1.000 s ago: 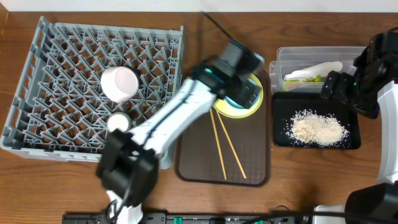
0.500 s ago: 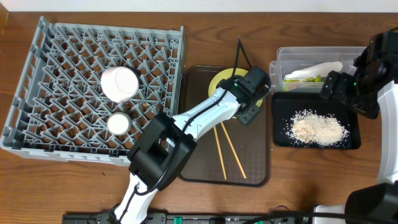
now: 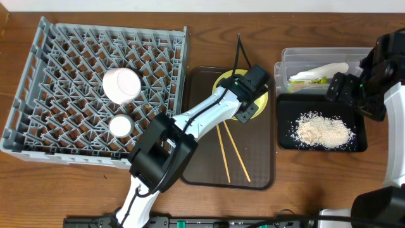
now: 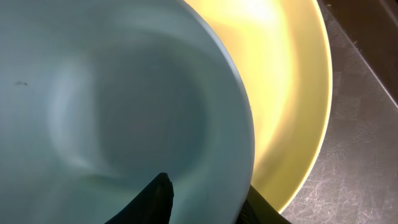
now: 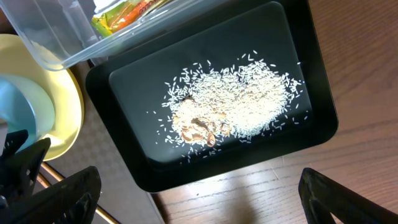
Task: Sort waste into correct bins and load items into the dishwasher
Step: 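Reach the left gripper to the blue bowl on the yellow plate and grasp, then carry the blue bowl with the left gripper and set it in the rack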
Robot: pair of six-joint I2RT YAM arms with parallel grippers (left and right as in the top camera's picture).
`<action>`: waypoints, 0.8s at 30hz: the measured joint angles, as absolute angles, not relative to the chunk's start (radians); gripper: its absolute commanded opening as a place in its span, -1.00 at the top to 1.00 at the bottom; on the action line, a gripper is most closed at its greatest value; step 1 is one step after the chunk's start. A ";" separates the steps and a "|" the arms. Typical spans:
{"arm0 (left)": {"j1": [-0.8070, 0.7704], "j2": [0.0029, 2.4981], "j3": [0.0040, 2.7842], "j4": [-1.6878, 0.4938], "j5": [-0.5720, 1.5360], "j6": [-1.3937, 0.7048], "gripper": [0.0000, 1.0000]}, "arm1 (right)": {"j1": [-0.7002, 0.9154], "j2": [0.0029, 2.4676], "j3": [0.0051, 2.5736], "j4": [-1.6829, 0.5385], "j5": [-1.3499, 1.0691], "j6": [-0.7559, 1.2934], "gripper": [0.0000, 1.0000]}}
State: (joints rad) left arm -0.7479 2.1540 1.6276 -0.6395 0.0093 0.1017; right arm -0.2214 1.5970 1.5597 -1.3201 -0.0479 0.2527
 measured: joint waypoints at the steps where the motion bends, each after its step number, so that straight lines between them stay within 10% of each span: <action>1: -0.748 2.154 1.628 -0.640 0.012 0.102 0.35 | -0.221 1.597 1.560 -1.320 -0.047 0.253 -0.98; 10: -0.748 2.154 1.628 -0.640 0.020 0.096 0.85 | -0.221 1.597 1.560 -1.320 -0.048 0.253 -0.98; 24: -0.746 2.077 1.628 -0.649 0.018 0.098 0.85 | -0.221 1.597 1.560 -1.325 -0.047 0.253 -0.99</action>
